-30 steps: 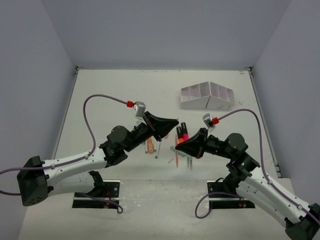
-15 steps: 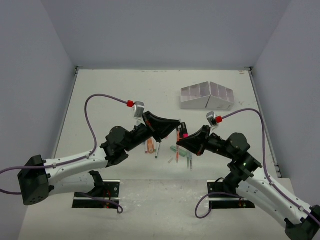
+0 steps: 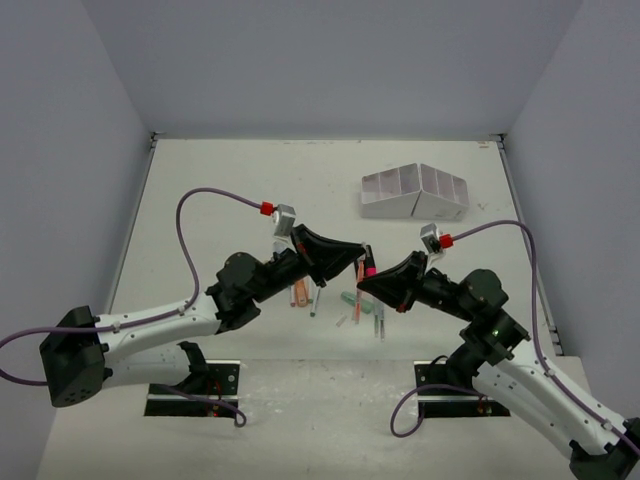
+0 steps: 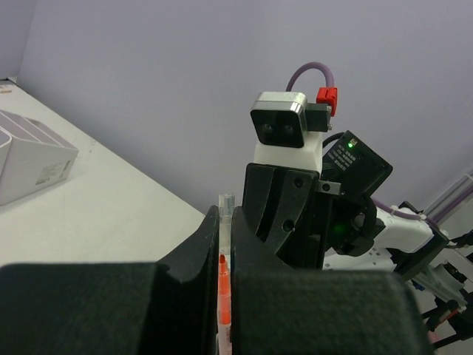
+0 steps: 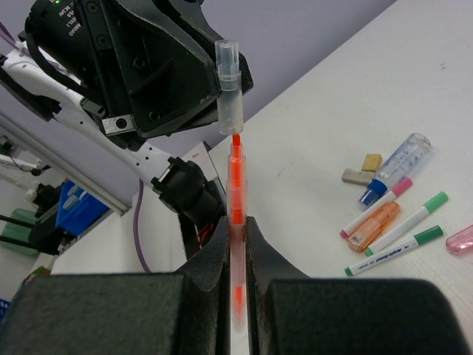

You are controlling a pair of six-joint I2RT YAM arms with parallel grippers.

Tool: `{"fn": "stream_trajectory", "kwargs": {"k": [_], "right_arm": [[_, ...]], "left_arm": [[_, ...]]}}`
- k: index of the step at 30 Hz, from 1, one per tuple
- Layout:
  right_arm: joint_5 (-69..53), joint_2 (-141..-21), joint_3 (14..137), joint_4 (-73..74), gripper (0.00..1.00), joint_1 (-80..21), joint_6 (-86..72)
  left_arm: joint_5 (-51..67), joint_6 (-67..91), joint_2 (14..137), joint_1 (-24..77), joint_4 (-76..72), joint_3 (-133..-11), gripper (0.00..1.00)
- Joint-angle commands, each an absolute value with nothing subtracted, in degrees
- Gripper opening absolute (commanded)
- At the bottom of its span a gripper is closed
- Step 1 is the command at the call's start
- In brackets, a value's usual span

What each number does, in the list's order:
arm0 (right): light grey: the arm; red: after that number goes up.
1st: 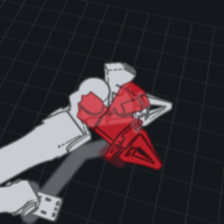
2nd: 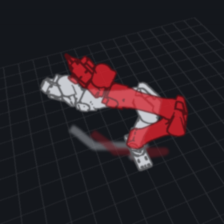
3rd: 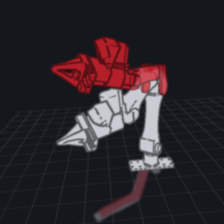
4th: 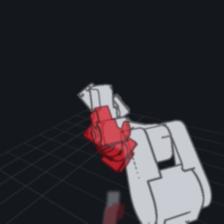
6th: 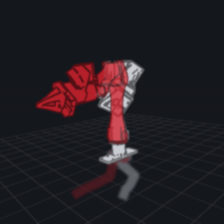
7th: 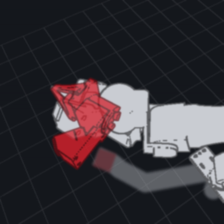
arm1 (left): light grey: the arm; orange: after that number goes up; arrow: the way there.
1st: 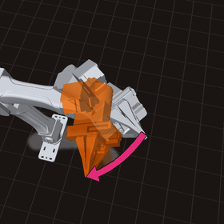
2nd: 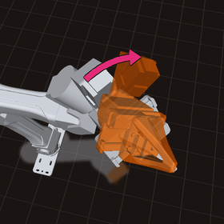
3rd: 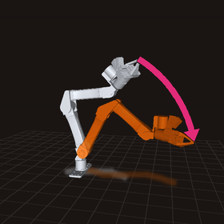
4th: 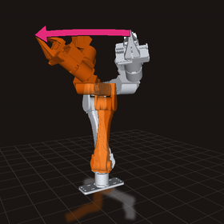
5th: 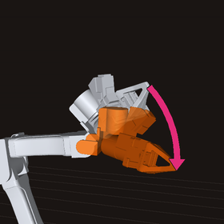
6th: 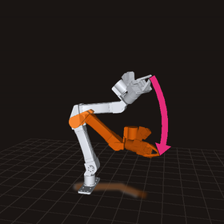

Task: Sort the stationery into containers
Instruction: Close the pen cap on the pen.

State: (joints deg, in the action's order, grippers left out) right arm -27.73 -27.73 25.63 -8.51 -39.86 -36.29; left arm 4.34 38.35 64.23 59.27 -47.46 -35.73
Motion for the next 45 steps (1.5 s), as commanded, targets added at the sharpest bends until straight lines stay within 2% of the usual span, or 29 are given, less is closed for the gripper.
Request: {"fn": "stream_trajectory", "kwargs": {"k": [1, 21, 31, 41, 45], "right_arm": [[-26.0, -27.6, 28.6, -7.9, 0.00, -40.3, -35.1], [-24.3, -26.0, 30.4, -5.2, 0.00, -40.3, -34.4], [-18.8, -25.8, 33.3, -3.4, 0.00, -40.3, -33.1], [-21.4, -28.1, 36.4, -6.1, 0.00, -40.3, -33.0], [-23.3, -29.3, 37.0, -6.2, 0.00, -40.3, -33.0]], "left_arm": [[5.4, 38.1, 64.3, 58.9, -51.2, -35.1, 0.00], [6.7, 39.0, 66.6, 58.9, -51.9, -35.0, 0.00], [8.9, 41.3, 66.5, 58.9, -53.4, -33.5, 0.00], [10.0, 41.1, 67.8, 58.9, -53.8, -33.3, 0.00], [10.3, 40.2, 67.7, 58.9, -52.8, -34.1, 0.19]]}}
